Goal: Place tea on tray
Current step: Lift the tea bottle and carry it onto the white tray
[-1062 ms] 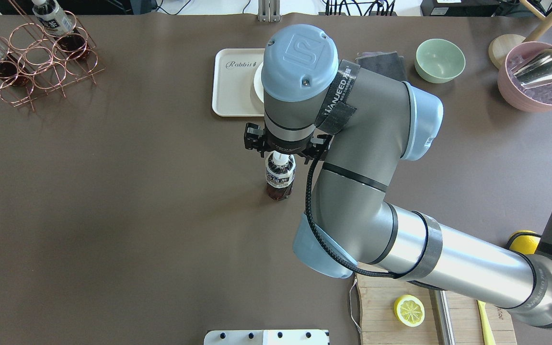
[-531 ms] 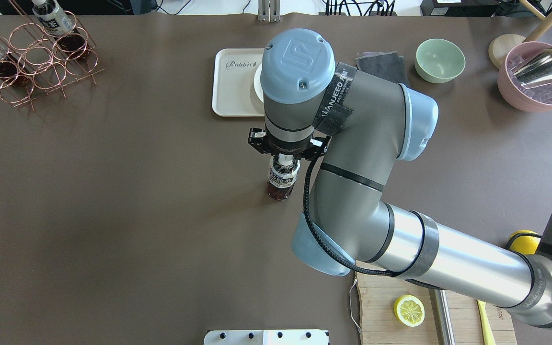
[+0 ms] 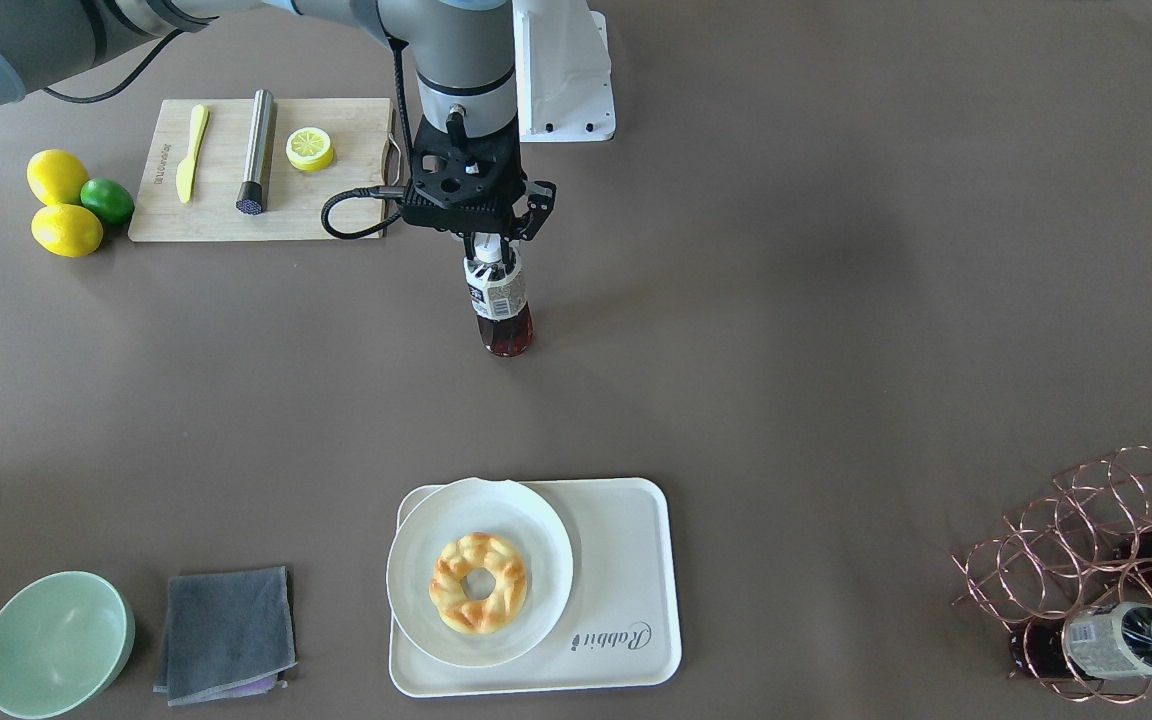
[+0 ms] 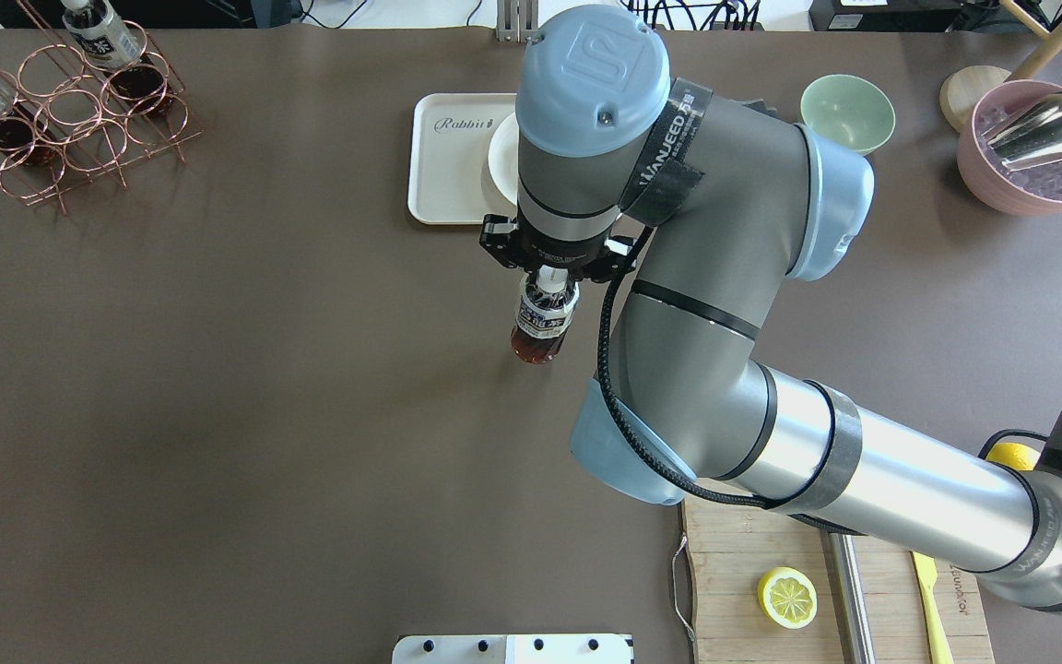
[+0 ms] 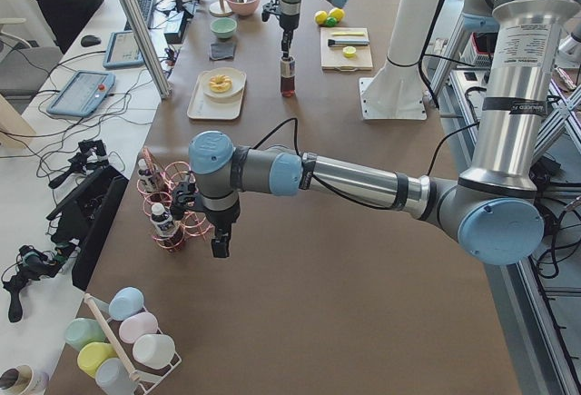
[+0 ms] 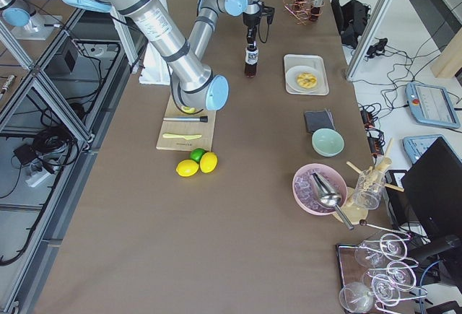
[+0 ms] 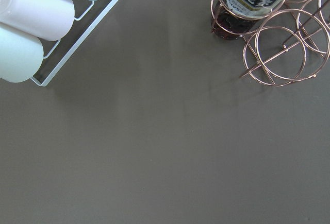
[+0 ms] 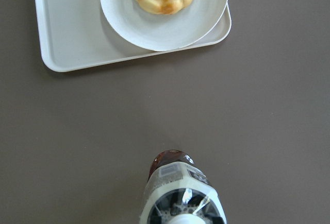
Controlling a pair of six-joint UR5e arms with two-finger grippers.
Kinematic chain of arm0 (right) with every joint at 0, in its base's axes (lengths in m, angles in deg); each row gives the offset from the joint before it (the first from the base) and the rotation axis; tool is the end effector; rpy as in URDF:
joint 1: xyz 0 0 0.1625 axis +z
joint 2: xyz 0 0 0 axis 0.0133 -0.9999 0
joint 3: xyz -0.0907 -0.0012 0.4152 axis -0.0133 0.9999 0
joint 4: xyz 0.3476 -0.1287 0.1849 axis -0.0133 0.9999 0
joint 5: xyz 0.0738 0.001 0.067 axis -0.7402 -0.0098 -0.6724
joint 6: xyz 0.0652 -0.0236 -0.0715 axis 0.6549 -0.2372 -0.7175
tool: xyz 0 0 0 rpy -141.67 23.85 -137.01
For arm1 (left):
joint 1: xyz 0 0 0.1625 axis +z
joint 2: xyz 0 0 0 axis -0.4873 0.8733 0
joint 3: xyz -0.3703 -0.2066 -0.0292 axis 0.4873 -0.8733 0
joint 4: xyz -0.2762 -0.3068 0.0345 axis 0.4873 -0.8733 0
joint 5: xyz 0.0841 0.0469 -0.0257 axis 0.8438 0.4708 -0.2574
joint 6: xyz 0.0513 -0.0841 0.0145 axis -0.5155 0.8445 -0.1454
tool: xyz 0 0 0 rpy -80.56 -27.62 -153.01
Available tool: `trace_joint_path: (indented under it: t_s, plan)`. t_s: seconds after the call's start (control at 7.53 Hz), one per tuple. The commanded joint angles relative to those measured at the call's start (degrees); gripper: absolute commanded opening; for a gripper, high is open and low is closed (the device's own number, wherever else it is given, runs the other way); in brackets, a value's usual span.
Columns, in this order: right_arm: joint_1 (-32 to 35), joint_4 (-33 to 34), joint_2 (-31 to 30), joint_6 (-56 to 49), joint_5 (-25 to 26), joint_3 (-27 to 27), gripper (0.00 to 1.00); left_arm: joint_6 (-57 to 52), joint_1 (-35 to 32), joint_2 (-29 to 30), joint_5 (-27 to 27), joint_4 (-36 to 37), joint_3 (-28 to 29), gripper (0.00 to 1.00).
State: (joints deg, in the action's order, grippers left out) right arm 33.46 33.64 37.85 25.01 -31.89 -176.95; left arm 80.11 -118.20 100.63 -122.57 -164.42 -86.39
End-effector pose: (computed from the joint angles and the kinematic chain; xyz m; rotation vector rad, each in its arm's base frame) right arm -0.4733 -0.4465 0.0860 0.0420 -0.8066 0.2112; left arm -0.0586 -0.5414 0.5660 0.0813 0.7219 0.0064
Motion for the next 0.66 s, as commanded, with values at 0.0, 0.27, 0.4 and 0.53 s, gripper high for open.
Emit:
trace_joint_path:
  t_s: [0.0, 0.27, 0.4, 0.53]
  plan:
    - [2.6, 0.44, 0.98, -1.63, -1.77, -0.25, 0.0, 2.13, 0.01, 0.43, -0.08, 0.01, -0.25, 0.98]
    - [3.65, 0.44, 5.17, -2.61, -1.68, 4.29, 0.0, 2.13, 0.01, 0.69, -0.09, 0.01, -0.25, 0.98]
    - [4.35, 2.0, 10.86, -2.79, -1.68, 10.85, 0.0, 2.13, 0.01, 1.04, 0.0, 0.01, -0.08, 0.98]
    - [5.41, 4.02, 16.14, -6.01, -1.68, 16.83, 0.0, 2.13, 0.01, 1.31, 0.0, 0.01, 0.01, 0.98]
